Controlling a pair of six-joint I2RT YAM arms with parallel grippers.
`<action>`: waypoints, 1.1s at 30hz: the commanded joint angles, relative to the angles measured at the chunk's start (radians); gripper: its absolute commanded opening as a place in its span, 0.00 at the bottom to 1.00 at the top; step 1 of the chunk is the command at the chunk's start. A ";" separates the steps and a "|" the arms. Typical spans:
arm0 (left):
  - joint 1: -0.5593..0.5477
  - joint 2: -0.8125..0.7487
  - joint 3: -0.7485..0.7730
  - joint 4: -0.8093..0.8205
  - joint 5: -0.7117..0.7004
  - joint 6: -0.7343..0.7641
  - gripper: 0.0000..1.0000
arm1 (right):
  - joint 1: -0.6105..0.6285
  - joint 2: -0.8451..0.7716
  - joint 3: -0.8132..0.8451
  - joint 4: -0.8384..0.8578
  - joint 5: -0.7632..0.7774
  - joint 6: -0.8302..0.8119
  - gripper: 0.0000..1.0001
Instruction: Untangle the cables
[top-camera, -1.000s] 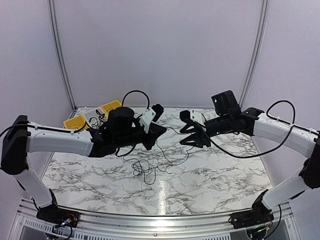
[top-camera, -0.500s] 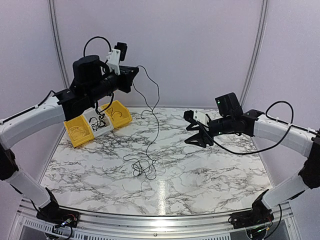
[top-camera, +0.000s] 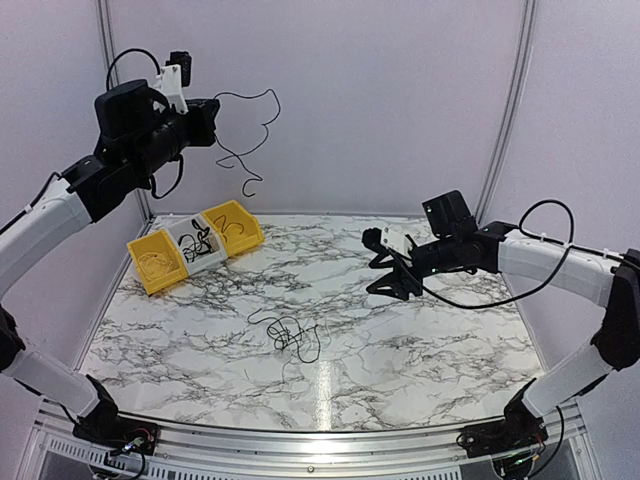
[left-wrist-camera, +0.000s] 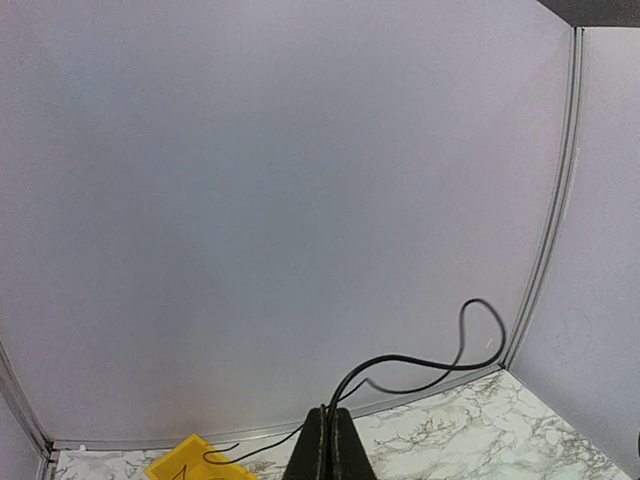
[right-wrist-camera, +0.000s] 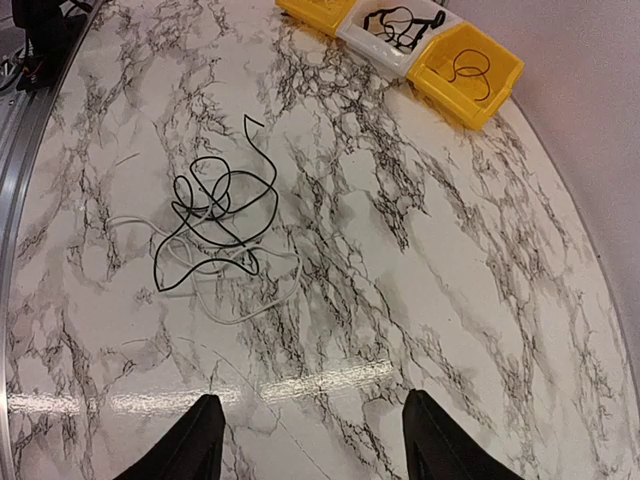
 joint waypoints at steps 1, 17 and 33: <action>-0.002 -0.036 -0.021 -0.022 -0.033 -0.013 0.00 | 0.012 0.035 0.008 0.005 -0.016 -0.012 0.61; 0.102 -0.078 -0.199 -0.043 -0.136 -0.020 0.00 | 0.030 0.075 0.006 -0.004 0.023 -0.035 0.60; 0.354 0.046 -0.225 -0.022 -0.127 -0.048 0.00 | 0.039 0.105 0.015 -0.024 0.041 -0.049 0.60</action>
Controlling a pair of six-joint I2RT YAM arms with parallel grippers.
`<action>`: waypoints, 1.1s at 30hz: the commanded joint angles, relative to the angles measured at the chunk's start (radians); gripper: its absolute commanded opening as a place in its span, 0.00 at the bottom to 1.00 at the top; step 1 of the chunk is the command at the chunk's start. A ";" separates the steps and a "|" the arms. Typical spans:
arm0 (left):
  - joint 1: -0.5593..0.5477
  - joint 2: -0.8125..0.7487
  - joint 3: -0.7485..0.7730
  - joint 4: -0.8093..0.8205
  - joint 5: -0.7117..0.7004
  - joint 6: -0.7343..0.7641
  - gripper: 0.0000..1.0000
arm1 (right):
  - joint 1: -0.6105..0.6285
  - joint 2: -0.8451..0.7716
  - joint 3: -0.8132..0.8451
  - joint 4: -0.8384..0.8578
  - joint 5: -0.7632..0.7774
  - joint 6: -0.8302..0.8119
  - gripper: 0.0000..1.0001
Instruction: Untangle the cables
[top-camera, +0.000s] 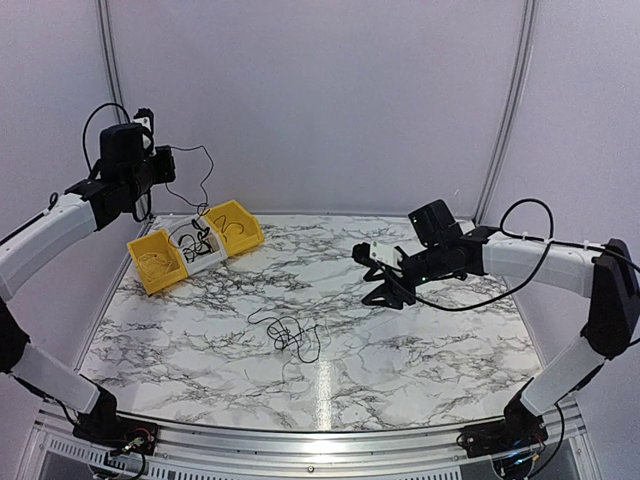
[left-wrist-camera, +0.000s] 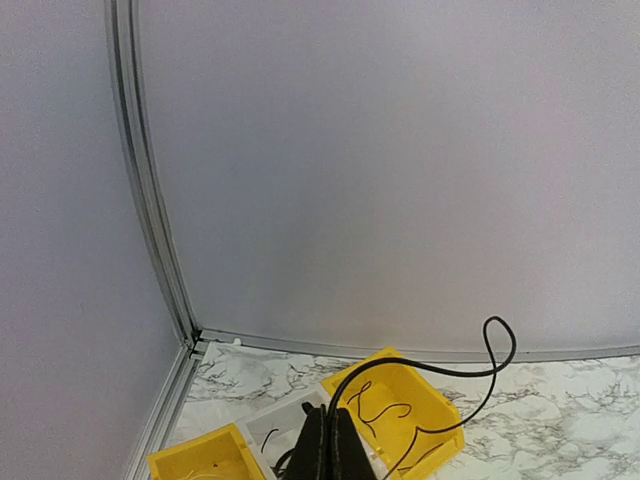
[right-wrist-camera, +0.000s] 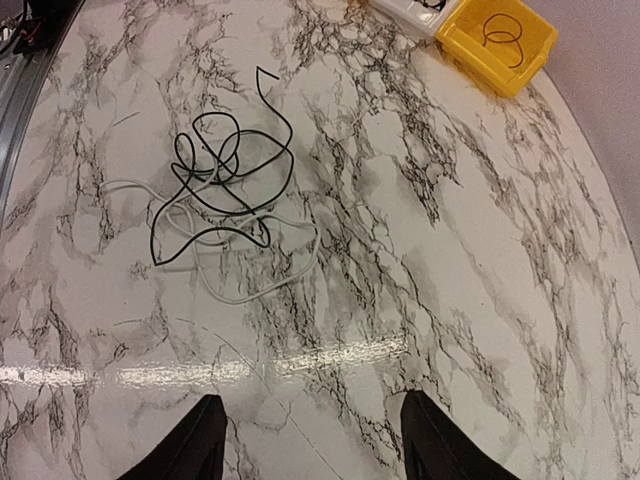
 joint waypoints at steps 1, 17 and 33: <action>0.054 0.063 0.005 0.022 -0.007 -0.004 0.00 | 0.010 0.022 0.015 -0.018 0.013 -0.009 0.60; 0.137 0.164 0.018 0.059 0.080 -0.087 0.00 | 0.013 0.049 0.018 -0.022 0.029 -0.016 0.59; 0.129 -0.063 -0.227 0.001 0.352 -0.236 0.00 | 0.040 0.083 0.023 -0.030 0.053 -0.026 0.59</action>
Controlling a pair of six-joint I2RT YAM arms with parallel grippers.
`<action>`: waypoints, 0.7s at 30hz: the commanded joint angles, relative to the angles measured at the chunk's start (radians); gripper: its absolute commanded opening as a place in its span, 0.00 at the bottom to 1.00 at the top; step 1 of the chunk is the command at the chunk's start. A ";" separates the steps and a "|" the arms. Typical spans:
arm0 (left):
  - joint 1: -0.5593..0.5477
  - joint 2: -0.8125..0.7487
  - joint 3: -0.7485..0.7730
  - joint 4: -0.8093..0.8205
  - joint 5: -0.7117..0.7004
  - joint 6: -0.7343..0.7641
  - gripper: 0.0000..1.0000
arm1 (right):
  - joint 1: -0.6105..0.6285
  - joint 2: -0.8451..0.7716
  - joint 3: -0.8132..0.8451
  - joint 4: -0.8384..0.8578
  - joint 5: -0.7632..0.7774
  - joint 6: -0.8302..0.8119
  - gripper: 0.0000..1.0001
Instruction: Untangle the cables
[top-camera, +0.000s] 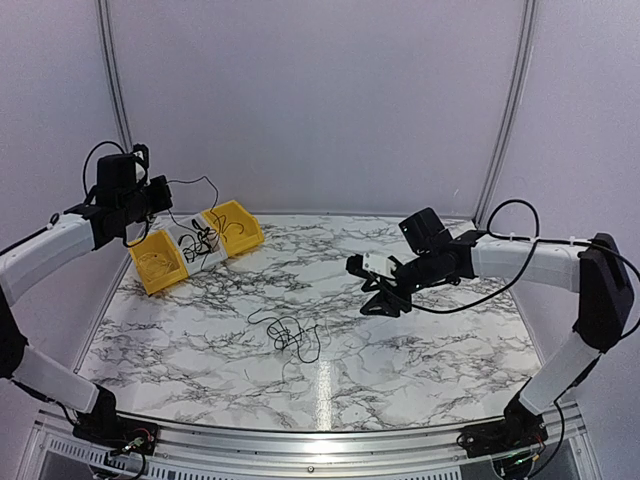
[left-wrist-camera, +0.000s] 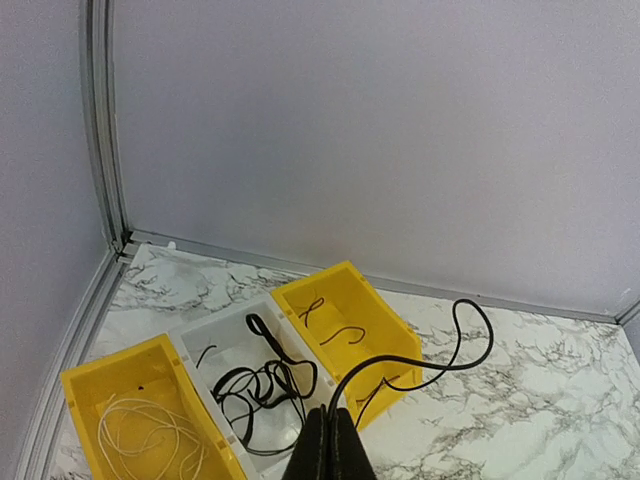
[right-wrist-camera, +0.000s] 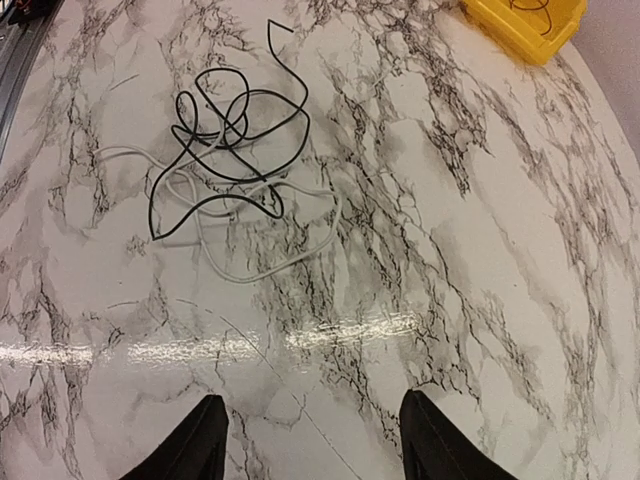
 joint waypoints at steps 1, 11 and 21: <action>-0.004 -0.068 -0.058 -0.025 0.098 -0.031 0.00 | 0.028 0.022 0.023 -0.014 0.020 -0.016 0.59; -0.011 -0.170 -0.019 -0.100 0.297 -0.013 0.00 | 0.060 0.032 0.025 -0.015 0.036 -0.018 0.59; -0.011 -0.111 0.137 -0.132 0.036 0.032 0.00 | 0.070 0.029 0.025 -0.015 0.057 -0.023 0.59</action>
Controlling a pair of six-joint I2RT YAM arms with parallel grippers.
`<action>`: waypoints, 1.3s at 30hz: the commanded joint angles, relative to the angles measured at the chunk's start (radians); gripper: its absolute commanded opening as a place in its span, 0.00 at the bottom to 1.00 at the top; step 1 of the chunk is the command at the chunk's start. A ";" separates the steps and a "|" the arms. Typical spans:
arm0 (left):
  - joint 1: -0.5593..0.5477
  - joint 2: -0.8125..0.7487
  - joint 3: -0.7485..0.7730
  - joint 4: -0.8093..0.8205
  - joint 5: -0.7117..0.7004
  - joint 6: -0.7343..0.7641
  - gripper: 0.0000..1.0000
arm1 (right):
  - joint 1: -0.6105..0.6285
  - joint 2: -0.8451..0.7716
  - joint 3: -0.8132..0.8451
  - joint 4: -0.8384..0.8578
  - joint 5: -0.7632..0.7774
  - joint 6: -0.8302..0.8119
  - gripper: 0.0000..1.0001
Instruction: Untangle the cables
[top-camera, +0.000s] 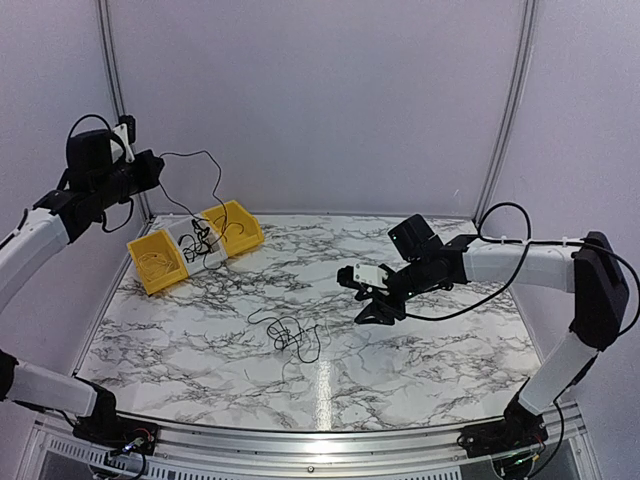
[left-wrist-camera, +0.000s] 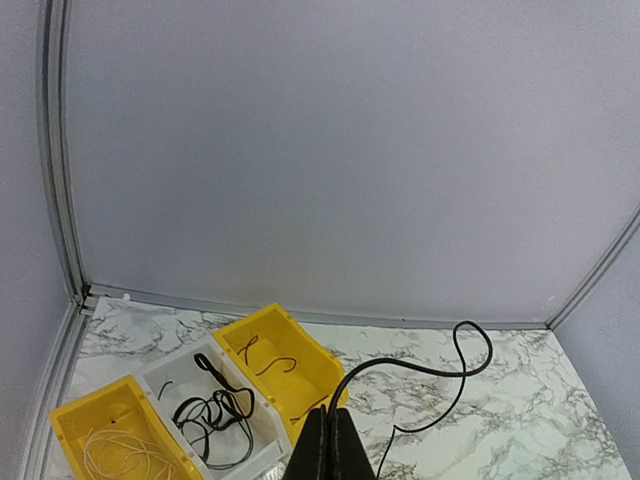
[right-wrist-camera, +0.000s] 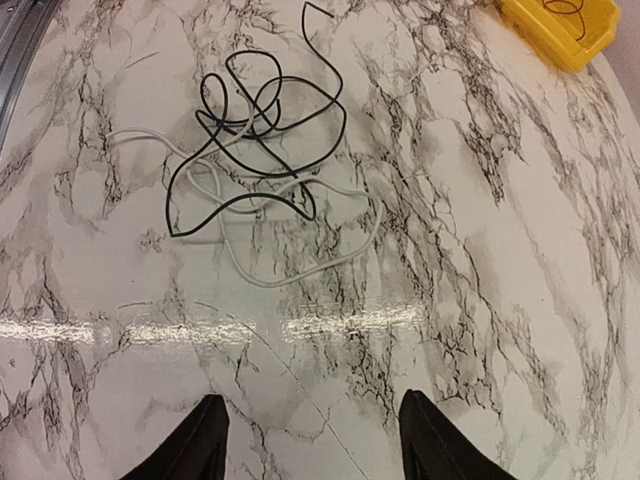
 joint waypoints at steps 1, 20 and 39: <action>-0.001 0.056 0.079 -0.017 -0.137 0.035 0.00 | 0.008 0.004 0.024 -0.010 0.018 -0.008 0.59; 0.025 0.416 0.098 0.225 -0.359 0.055 0.00 | 0.009 0.035 0.021 -0.015 0.056 -0.024 0.58; 0.035 0.517 0.083 0.117 -0.593 0.110 0.00 | 0.014 0.082 0.035 -0.042 0.072 -0.038 0.57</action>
